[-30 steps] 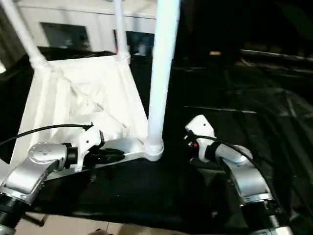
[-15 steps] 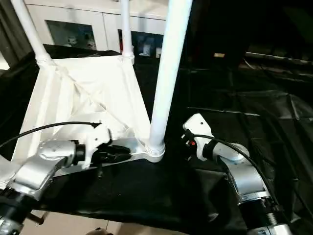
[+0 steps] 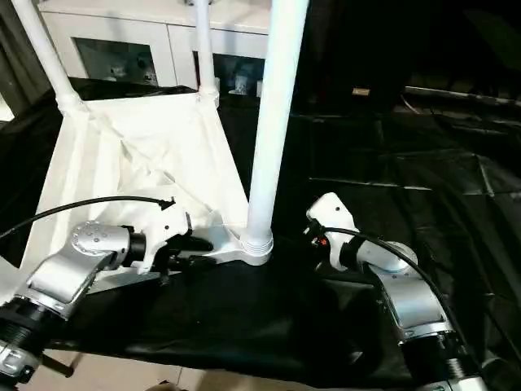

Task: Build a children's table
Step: Rotate table base

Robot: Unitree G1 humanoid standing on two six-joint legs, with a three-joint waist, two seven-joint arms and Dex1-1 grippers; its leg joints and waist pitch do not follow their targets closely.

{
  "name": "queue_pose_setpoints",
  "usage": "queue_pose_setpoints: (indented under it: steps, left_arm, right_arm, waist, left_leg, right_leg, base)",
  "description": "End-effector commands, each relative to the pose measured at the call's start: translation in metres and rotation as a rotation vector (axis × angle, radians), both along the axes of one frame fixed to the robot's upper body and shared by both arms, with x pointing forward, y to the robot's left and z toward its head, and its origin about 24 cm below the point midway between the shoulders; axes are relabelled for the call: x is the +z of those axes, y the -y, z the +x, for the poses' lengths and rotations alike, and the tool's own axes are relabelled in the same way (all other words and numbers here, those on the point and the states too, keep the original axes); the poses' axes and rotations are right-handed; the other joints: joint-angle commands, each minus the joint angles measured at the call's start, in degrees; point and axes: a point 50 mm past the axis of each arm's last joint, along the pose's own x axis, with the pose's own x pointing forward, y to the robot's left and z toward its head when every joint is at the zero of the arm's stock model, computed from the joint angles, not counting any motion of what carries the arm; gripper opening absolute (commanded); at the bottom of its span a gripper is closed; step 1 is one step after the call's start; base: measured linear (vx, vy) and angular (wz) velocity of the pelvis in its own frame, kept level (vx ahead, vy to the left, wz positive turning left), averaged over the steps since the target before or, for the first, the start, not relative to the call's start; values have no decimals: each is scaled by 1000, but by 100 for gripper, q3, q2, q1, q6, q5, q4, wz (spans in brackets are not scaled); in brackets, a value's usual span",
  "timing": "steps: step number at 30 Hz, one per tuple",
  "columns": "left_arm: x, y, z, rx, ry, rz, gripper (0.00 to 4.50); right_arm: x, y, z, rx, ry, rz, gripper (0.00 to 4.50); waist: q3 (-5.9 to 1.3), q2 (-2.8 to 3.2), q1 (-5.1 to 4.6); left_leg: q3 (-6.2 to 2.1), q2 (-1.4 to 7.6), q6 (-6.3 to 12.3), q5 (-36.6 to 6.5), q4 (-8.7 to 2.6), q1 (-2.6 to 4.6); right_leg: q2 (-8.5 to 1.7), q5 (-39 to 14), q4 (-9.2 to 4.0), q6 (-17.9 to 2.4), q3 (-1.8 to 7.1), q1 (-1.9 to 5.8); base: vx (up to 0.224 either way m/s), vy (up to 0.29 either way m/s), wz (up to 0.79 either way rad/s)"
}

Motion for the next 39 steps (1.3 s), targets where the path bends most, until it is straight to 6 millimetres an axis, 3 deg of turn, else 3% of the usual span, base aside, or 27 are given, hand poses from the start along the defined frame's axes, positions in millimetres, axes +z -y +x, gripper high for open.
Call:
queue_pose_setpoints:
  steps: [1,10,14,15,16,17,21,24,32,39]
  left_arm:
    - [-6,-4,1,17,-29,34,120]
    - [-8,-3,-2,-29,-88,45,48]
    - [-8,-3,-2,-32,-91,43,28]
    - [-7,-2,-2,-52,-85,35,18]
    - [-6,0,-2,-76,-78,23,7]
    - [-6,1,-2,-90,-74,17,0]
    - [-1,6,-4,-147,-68,-37,0]
    - [2,8,-4,-160,-66,-47,0]
    - [0,8,-1,-167,-50,-30,0]
    - [-1,6,0,-165,-46,-20,0]
  right_arm:
    - [2,2,-1,-4,11,-4,388]
    - [2,3,0,6,13,0,388]
    - [3,5,0,26,13,1,388]
    - [3,10,0,33,8,9,388]
    - [3,14,-1,40,6,13,388]
    - [4,17,-1,44,5,15,417]
    - [11,14,-9,151,-45,123,429]
    - [13,8,-12,212,-60,146,440]
    - [4,-12,-7,301,-49,71,440]
    - [0,-25,1,307,-42,76,440]
  waist:
    - [-341,22,3]
    - [-342,46,5]
    - [-351,42,1]
    - [-349,14,-2]
    - [-351,30,8]
    - [-348,18,11]
    - [-352,-23,11]
    - [-345,-10,26]
    - [-331,-23,25]
    - [-341,-16,21]
  left_leg:
    - [-84,256,105,-904,-425,67]
    - [-90,262,67,-968,-438,72]
    - [-88,256,136,-864,-422,58]
    - [-83,258,149,-859,-423,57]
    - [-83,262,173,-871,-418,62]
    - [-82,262,194,-898,-416,62]
    - [-73,267,292,-877,-408,58]
    - [-83,286,387,-798,-411,51]
    - [-75,283,235,-938,-428,72]
    - [-76,282,251,-853,-428,63]
  right_leg:
    - [-318,-130,-397,-1467,174,243]
    - [-323,-127,-397,-1490,173,239]
    - [-327,74,-382,-1539,172,256]
    - [-324,68,-385,-1540,171,258]
    - [-332,46,-385,-1558,173,258]
    - [-336,-17,-397,-1564,171,257]
    - [-339,-27,-391,-1575,178,272]
    - [-343,-11,-384,-1588,169,256]
    - [-349,-494,-425,-1519,172,213]
    - [-351,-315,-401,-1542,169,219]
  base:
    - [0,0,0]
    - [0,0,0]
    - [0,0,0]
    - [0,0,0]
    - [0,0,0]
    - [0,0,0]
    - [0,0,0]
    - [0,0,0]
    - [0,0,0]
    - [0,0,0]
